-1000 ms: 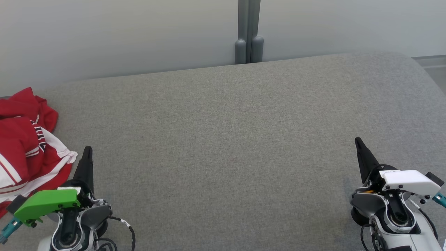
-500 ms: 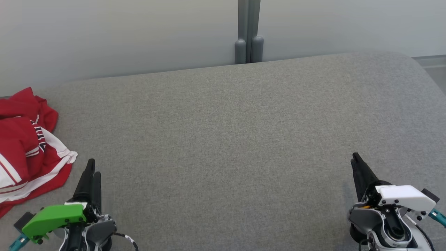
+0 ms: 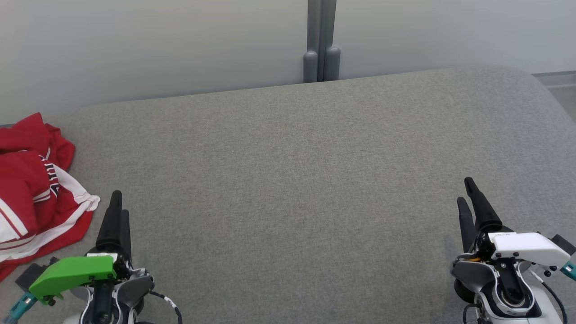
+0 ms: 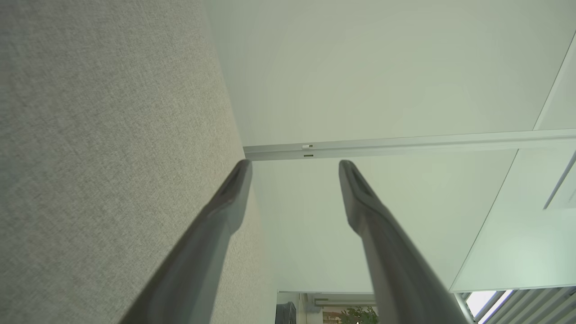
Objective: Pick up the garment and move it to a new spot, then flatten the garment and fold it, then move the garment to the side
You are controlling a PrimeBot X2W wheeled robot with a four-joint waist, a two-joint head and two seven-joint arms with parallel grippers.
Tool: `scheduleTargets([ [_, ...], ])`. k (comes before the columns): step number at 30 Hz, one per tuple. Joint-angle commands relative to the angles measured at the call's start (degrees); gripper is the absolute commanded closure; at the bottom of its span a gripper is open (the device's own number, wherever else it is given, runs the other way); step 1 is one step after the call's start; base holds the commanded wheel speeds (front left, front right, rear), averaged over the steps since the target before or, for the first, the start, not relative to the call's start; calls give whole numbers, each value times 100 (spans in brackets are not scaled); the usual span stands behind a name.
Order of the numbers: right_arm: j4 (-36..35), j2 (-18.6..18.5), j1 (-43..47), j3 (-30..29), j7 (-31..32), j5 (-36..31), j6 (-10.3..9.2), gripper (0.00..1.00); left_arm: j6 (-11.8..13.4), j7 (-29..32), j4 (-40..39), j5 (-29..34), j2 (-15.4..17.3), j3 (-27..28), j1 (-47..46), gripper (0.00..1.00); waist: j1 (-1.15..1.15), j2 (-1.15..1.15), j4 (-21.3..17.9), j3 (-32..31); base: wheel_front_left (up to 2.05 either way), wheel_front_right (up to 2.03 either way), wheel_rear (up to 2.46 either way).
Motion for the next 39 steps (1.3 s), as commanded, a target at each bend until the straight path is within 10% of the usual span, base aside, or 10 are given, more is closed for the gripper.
scheduleTargets([
  [1,-232,-51,-66,39,-77,-87,2,0,-12,-84,-199,131,27,-39,-65,0,0,0,1,1,0,0,0],
  [39,-1088,-541,243,674,-817,-3461,4,0,56,-918,-981,3918,46,-474,361,0,0,0,30,-39,0,0,0],
])
